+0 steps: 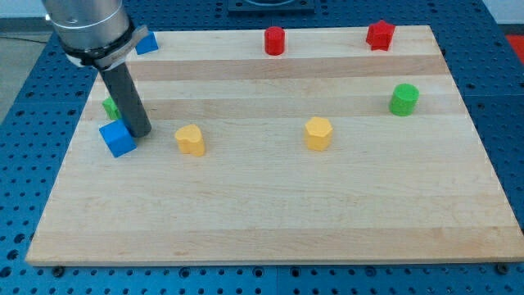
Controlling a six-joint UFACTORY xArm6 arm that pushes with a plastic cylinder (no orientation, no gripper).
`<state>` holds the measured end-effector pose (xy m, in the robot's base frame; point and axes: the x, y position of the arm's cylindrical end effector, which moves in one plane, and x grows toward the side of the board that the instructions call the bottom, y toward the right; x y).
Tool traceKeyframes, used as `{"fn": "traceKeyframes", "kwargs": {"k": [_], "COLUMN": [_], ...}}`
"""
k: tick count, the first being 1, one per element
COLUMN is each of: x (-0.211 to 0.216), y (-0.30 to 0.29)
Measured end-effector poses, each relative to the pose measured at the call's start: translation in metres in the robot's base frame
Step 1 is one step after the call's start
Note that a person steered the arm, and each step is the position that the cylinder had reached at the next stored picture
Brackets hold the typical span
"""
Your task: Push the blue cube towards the bottom left of the board
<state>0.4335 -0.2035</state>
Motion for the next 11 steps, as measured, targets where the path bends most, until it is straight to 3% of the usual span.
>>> {"fn": "traceKeyframes", "kwargs": {"k": [5, 11], "x": [0.002, 0.067], "y": [-0.079, -0.065]}}
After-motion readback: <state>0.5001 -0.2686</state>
